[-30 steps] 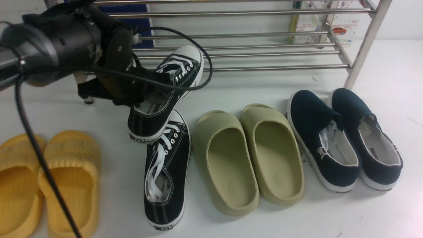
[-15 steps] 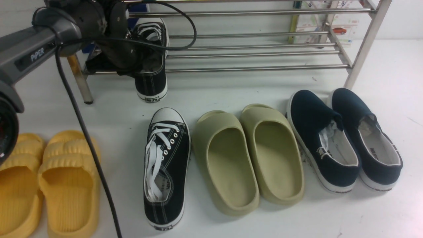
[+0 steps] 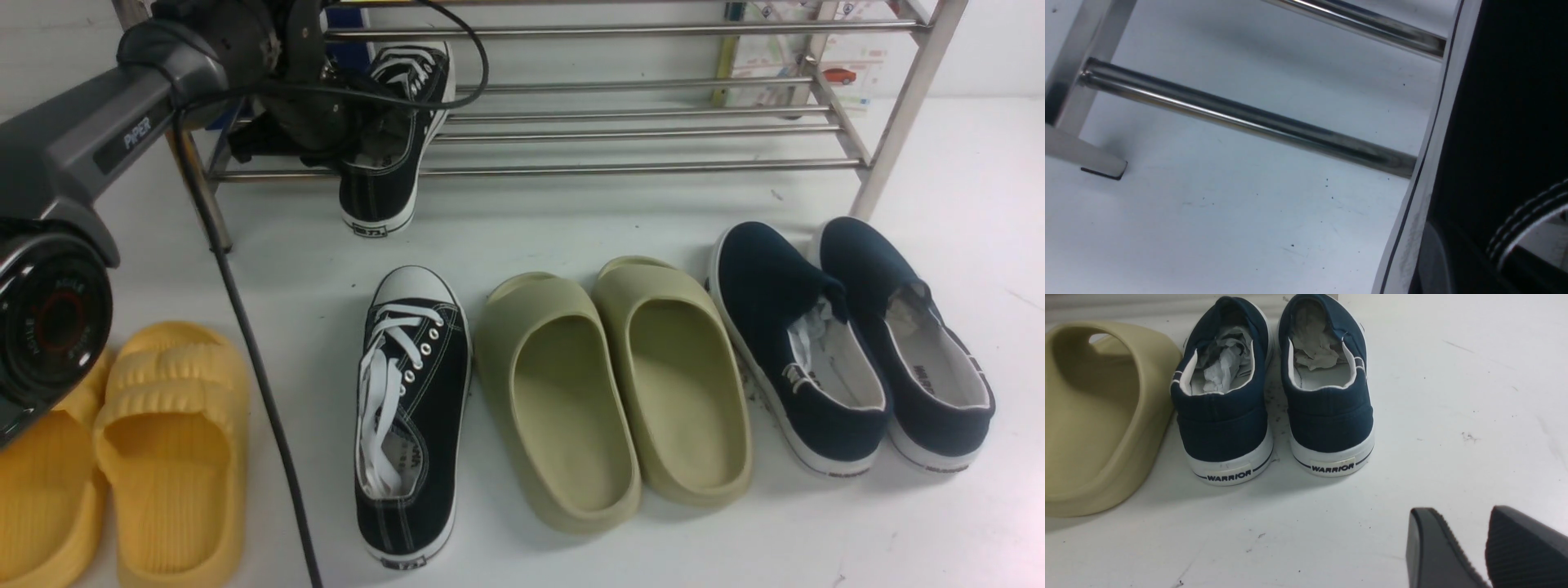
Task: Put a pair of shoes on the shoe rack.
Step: Use the left arm to put a shoe into the shoe rack
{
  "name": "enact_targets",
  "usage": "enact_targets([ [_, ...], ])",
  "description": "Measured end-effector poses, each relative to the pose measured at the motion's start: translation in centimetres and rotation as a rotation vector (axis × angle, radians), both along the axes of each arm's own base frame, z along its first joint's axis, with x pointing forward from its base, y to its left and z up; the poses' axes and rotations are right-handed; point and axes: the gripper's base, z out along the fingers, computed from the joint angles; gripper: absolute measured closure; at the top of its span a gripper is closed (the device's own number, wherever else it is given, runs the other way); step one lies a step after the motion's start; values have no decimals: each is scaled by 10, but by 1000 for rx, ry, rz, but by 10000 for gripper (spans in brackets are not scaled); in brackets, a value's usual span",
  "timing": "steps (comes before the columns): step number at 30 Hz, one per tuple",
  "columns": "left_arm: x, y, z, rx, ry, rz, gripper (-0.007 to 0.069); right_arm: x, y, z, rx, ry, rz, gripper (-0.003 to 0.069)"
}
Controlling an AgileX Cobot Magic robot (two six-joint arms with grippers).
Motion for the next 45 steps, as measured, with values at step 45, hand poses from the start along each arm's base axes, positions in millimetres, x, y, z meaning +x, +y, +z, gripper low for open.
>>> enact_targets([
  [45,-92,-39,46,59,140,-210,554,0,0,0,0,0,0,419],
])
